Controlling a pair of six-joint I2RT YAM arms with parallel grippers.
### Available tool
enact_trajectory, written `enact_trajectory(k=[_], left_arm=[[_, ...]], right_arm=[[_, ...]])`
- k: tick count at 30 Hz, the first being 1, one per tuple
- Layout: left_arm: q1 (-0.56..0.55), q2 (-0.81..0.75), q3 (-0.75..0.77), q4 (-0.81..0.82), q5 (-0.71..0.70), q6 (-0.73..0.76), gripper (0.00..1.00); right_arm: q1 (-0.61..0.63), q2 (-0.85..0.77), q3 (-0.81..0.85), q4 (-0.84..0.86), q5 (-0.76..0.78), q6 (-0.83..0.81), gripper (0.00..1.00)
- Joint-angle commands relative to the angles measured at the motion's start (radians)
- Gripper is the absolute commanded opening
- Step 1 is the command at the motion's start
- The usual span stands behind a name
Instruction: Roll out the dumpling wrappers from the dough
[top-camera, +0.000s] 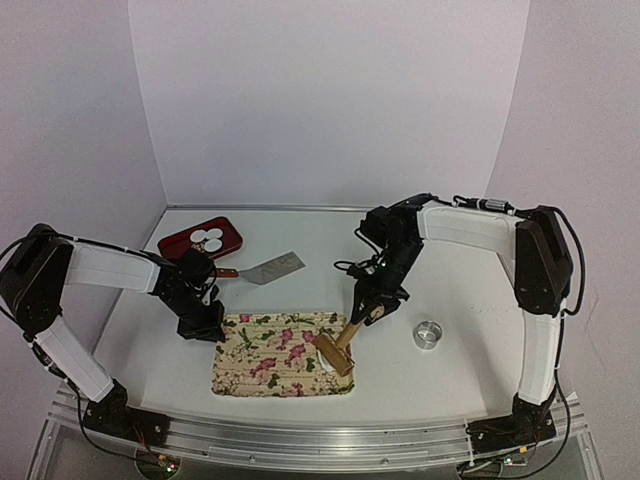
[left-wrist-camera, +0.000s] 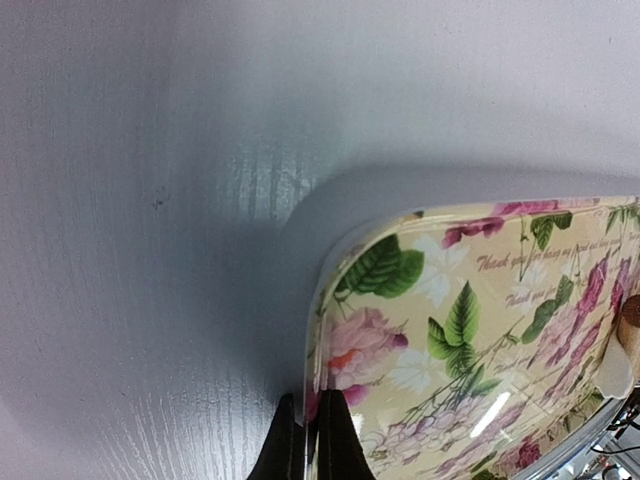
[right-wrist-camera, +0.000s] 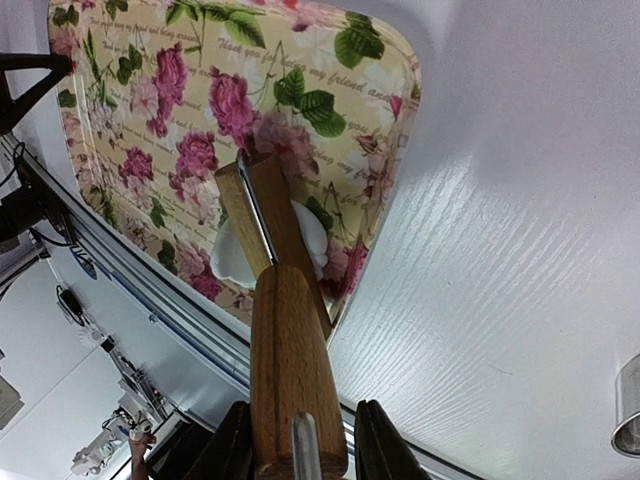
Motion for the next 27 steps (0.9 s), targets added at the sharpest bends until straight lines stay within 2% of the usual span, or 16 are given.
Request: enact_trajectory(k=[1,9,18,22,27], left_arm=[[0.018,0.028,0.013,-0.1,-0.12,-0.036,0.0],[0.017,0.051,0.039,-0.086,-0.114,-0.035,0.0],[0.002,0.133,0.15,-0.056,-0.07,0.048,0.0],[-0.002,0.179,0.202,-0.067,-0.073,0.107,0.0],[-0.007,0.213,0.245,-0.072,-0.069,0.179,0.0]], right_arm=[[-0.064,0.039,-0.047,-0.154,0.376,-0.002,0.0],[-0.088,0.026,-0.013,-0.147,0.369,-0.007,0.0],[-0.074,-0.043,0.118,-0.057,0.047,0.064,0.0],[-0.061,-0.077,0.186,-0.036,-0.037,0.112,0.0],[-0.05,-0.137,0.225,-0.025,-0.062,0.162,0.0]])
